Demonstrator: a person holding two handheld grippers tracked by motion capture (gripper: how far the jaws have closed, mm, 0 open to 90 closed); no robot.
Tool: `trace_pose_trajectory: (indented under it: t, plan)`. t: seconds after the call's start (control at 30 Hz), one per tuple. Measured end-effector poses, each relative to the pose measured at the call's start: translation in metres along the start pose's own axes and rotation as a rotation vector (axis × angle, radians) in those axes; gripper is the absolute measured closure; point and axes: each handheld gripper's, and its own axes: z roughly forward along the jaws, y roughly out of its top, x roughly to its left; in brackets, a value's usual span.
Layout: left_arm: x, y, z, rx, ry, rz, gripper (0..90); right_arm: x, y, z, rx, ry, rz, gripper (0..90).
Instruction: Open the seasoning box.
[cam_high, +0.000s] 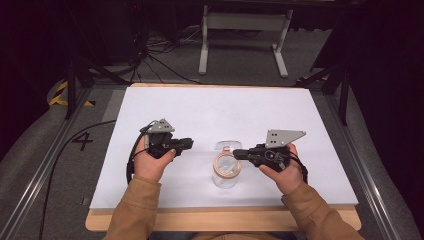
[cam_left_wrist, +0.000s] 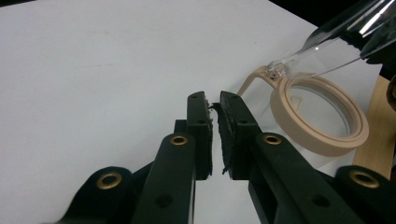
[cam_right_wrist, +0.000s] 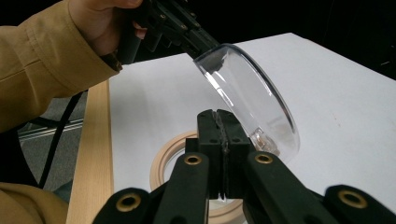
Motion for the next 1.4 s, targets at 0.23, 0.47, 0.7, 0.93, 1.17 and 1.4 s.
trace_pose_trajectory:
  t: [0.23, 0.47, 0.7, 0.93, 1.17, 1.4]
  plan:
    - [0.004, -0.006, -0.005, 0.011, 0.019, -0.004, 82.8, -0.008, 0.001, 0.002, -0.01, -0.004, 0.009, 90.0]
    - [0.006, -0.011, -0.01, 0.021, 0.031, -0.021, 82.3, -0.016, 0.001, 0.003, -0.016, -0.009, 0.021, 90.0]
    - [0.006, -0.013, -0.013, 0.019, 0.034, -0.024, 82.1, -0.026, -0.003, 0.005, 0.0, -0.047, 0.04, 90.0]
    - [0.006, -0.013, -0.011, 0.021, 0.037, -0.02, 82.0, -0.028, -0.006, 0.008, 0.035, -0.096, 0.032, 89.9]
    - [0.006, -0.013, -0.012, 0.024, 0.034, -0.022, 81.7, -0.027, -0.006, 0.007, 0.031, -0.095, 0.032, 89.9]
    - [0.006, -0.009, -0.016, 0.02, 0.02, -0.006, 79.5, -0.022, -0.001, 0.002, 0.012, -0.085, 0.013, 88.8]
